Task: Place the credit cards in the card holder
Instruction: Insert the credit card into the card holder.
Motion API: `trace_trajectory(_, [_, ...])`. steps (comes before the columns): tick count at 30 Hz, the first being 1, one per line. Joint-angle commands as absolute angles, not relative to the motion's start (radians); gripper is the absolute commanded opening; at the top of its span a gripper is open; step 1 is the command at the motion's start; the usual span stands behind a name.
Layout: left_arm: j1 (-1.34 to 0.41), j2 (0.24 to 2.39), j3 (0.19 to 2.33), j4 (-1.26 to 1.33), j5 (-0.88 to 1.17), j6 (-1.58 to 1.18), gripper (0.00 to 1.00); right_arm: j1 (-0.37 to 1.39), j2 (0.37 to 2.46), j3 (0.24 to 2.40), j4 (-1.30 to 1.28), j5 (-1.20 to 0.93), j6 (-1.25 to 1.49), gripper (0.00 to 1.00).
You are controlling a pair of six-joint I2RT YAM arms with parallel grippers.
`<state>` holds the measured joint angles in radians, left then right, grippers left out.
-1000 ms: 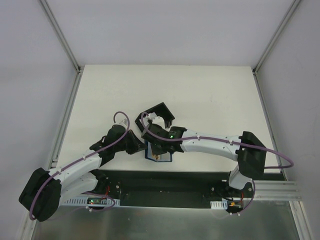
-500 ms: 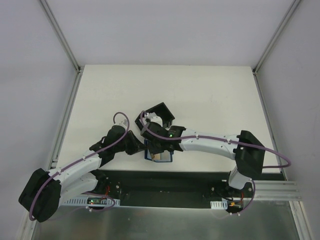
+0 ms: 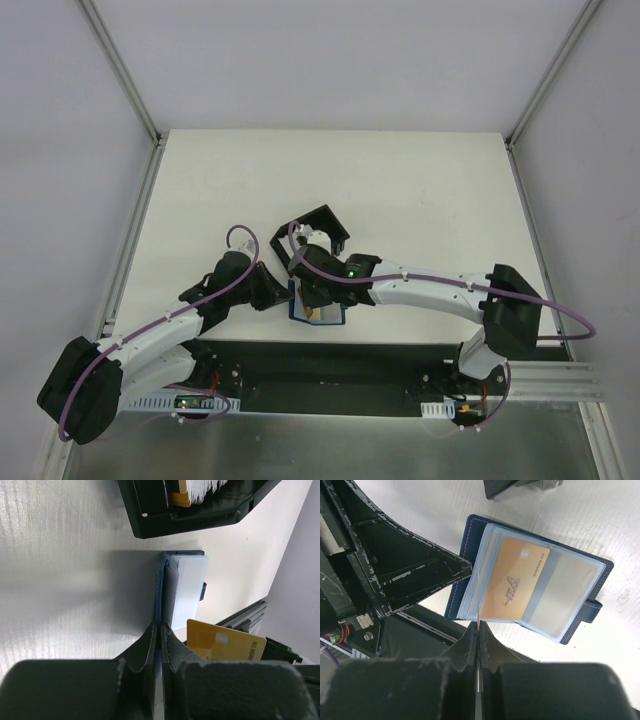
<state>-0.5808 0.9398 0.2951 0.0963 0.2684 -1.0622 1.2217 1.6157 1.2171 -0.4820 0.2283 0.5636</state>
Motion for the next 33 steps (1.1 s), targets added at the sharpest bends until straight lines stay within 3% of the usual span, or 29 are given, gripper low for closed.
trace_trajectory(1, [-0.577, 0.925, 0.296, 0.121, 0.268, -1.062, 0.0, 1.218, 1.646, 1.23, -0.463, 0.206, 0.565, 0.0])
trace_trajectory(33, [-0.577, 0.887, 0.295, 0.132, 0.29, -1.046, 0.0, 1.253, 1.804, 1.45, -0.732, 0.261, 0.523, 0.0])
